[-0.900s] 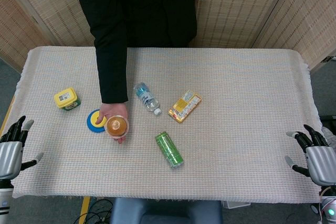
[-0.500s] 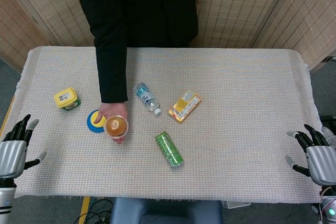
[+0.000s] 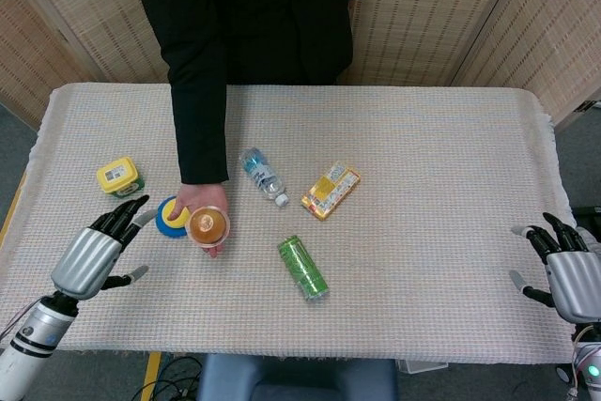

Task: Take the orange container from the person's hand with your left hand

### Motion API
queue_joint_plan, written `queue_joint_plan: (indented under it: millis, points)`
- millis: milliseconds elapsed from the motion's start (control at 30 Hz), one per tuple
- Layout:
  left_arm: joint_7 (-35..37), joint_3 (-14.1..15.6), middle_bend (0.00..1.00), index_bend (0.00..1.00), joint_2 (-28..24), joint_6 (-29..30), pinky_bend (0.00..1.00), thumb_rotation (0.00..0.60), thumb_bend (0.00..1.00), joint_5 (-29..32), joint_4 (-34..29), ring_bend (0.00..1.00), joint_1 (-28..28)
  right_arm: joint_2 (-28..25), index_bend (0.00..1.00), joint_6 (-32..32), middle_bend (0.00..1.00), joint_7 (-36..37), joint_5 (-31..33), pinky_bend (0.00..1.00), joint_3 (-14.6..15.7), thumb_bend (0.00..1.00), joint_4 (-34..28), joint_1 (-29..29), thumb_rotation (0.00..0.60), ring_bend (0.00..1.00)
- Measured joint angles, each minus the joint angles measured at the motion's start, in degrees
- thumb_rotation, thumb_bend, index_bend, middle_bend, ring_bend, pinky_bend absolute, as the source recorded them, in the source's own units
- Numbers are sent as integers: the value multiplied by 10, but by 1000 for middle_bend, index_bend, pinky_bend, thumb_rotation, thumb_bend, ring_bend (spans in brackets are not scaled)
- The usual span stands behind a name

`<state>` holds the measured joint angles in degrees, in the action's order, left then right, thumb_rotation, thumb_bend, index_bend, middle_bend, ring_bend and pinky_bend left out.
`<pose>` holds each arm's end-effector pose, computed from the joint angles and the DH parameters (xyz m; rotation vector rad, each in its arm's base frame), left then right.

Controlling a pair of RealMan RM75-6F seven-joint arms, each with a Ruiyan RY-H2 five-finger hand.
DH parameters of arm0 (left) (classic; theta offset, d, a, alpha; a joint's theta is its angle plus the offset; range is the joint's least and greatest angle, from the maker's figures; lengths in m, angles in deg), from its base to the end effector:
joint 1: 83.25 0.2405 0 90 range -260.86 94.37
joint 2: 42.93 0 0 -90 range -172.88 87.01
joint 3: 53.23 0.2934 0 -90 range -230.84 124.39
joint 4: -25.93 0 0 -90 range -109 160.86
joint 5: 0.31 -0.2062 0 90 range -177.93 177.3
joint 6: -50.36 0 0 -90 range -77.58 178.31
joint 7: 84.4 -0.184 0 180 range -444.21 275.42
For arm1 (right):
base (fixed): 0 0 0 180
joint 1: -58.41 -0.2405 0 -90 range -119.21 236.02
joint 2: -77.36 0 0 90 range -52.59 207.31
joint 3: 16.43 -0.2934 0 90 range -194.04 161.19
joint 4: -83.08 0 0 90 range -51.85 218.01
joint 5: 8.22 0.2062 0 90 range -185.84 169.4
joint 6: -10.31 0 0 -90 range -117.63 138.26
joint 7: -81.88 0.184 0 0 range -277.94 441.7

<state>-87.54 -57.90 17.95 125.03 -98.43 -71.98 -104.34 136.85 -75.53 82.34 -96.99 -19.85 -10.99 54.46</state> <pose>-0.2262 0.2966 0.1498 -1.8312 -0.6563 -1.0898 -0.3340 -0.2198 0.2044 1.4191 -0.8418 0.9049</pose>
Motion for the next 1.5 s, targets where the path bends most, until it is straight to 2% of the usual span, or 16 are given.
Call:
queue_joint_plan:
  millis: [200,333,600,867,1000,1167,1400,1500]
  points:
    - [-3,-16,40,161,7,-72,307,600,222,-16,-16,111,-71,-7,250,-1,293,-10,2,143,-3,239,-11,-2,600,128]
    - [-28,-29,40,170,26,-121,310,600,222,-5,-13,111,-110,-7,250,-1,293,-13,5,143,-2,239,-13,0,600,128]
    - [-112,-56,40,183,73,-196,311,600,222,72,11,111,-167,-7,251,-1,294,-9,12,143,0,239,-9,4,600,128]
    - [-164,-63,49,251,98,-228,330,600,222,131,33,123,-196,-3,257,-1,305,-1,17,143,1,239,-1,7,600,128]
    - [-175,-62,90,301,105,-233,406,600,222,151,41,179,-206,0,259,1,308,3,20,143,1,239,4,7,600,128]
    - [-186,-57,127,339,107,-240,457,600,239,163,46,205,-213,2,263,3,313,7,21,143,1,239,9,7,600,128]
    - [-202,-51,220,416,104,-259,581,600,365,194,50,344,-226,3,265,0,318,12,23,143,1,239,14,9,600,133]
    - [-204,-48,288,456,104,-265,617,600,419,209,52,423,-231,4,268,0,323,13,25,143,1,239,15,10,600,137]
